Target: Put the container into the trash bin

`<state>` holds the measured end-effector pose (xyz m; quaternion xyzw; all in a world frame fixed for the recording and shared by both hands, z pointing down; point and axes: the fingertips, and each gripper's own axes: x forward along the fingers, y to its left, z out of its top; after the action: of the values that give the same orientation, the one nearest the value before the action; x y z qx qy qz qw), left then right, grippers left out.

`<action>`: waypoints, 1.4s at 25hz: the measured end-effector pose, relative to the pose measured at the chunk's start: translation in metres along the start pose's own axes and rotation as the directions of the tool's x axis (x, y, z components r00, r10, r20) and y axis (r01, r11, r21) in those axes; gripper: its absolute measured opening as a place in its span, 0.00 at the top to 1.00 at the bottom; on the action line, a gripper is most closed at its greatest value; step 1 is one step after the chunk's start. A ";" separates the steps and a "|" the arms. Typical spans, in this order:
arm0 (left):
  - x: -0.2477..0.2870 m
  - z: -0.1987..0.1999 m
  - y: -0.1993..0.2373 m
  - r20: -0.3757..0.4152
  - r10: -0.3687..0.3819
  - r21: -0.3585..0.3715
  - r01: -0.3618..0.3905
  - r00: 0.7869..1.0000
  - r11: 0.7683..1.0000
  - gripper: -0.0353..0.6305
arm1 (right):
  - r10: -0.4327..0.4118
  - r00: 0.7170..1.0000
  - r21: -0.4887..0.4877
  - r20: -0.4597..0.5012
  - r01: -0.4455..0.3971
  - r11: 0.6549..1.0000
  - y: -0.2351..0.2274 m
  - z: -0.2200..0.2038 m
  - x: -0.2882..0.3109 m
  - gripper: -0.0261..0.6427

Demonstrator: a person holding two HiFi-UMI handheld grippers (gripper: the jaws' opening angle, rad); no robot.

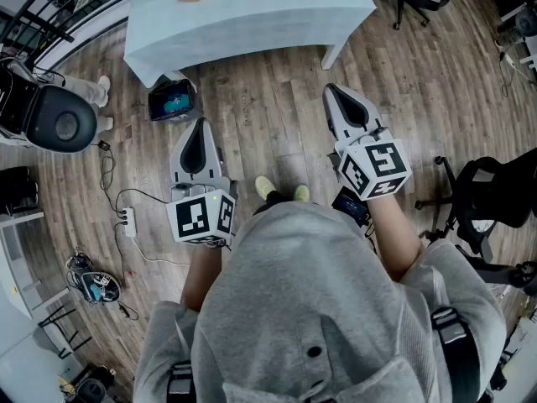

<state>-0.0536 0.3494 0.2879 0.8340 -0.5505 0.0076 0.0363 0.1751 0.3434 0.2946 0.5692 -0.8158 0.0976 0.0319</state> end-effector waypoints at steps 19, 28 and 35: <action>0.029 0.005 0.038 0.018 -0.035 0.046 0.034 0.999 0.998 0.92 | -0.018 0.999 0.004 0.047 0.018 1.000 0.027 0.002 0.050 0.92; 0.022 -0.002 0.049 0.018 -0.050 0.017 0.050 0.999 0.999 0.92 | -0.030 0.998 0.021 0.050 0.029 0.999 0.038 -0.002 0.049 0.92; 0.028 -0.004 0.050 0.038 -0.071 -0.001 0.071 0.997 0.997 0.92 | 0.005 0.999 -0.034 0.049 -0.004 0.999 0.043 0.001 0.052 0.92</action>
<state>-0.0884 0.3048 0.2961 0.8529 -0.5212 -0.0102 0.0272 0.1171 0.3094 0.2972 0.5690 -0.8191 0.0699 0.0213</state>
